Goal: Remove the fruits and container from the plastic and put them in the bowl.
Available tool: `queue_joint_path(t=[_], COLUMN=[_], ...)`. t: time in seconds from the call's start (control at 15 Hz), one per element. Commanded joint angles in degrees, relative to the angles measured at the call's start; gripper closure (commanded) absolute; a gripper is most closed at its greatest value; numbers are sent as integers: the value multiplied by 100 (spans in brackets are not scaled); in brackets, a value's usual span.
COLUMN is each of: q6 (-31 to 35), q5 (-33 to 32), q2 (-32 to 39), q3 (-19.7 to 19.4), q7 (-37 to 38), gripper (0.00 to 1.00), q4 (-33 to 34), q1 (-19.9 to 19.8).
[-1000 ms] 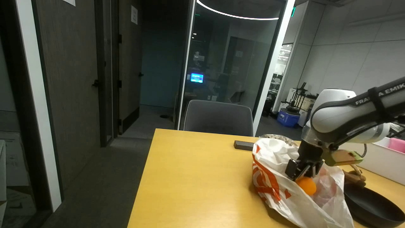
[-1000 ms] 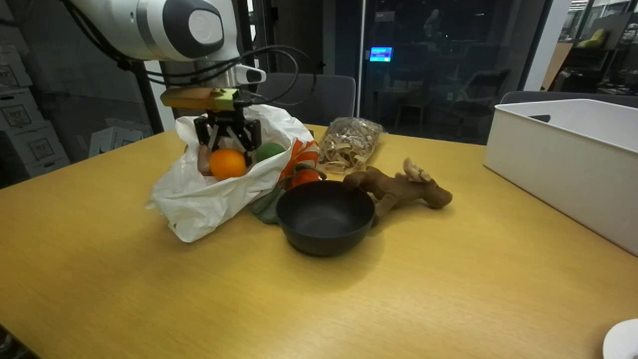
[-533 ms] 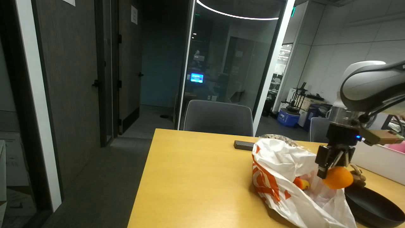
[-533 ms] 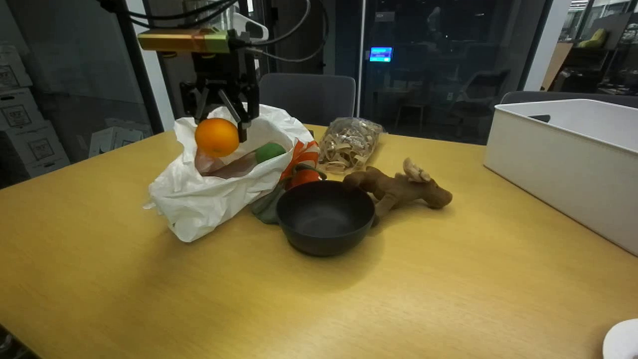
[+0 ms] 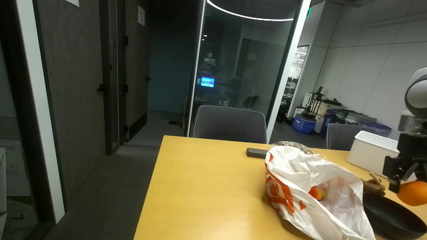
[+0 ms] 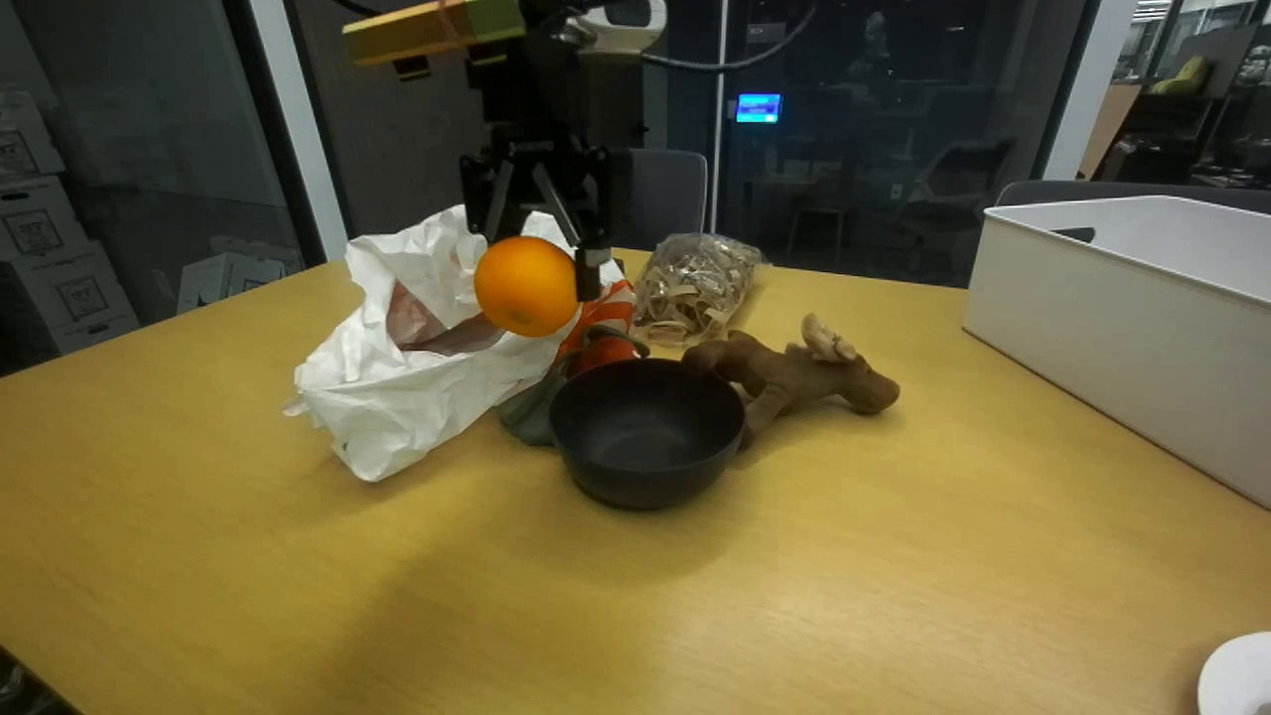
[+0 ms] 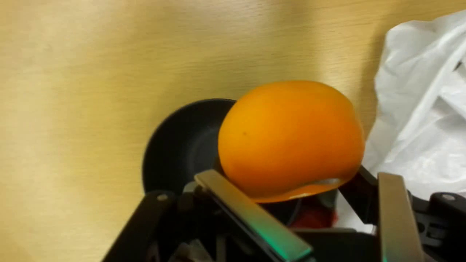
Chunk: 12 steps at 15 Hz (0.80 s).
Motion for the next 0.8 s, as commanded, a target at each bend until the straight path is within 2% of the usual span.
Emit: queue_joint_path(t=[0.0, 0.13, 0.73], q6=[225, 309, 1571], q5=[-270, -185, -214], q2=[230, 431, 1388], q3=[-145, -174, -233], q7=[914, 1333, 2713], gripper=[47, 47, 47], q4=[25, 47, 24], q1=[-234, -270, -97])
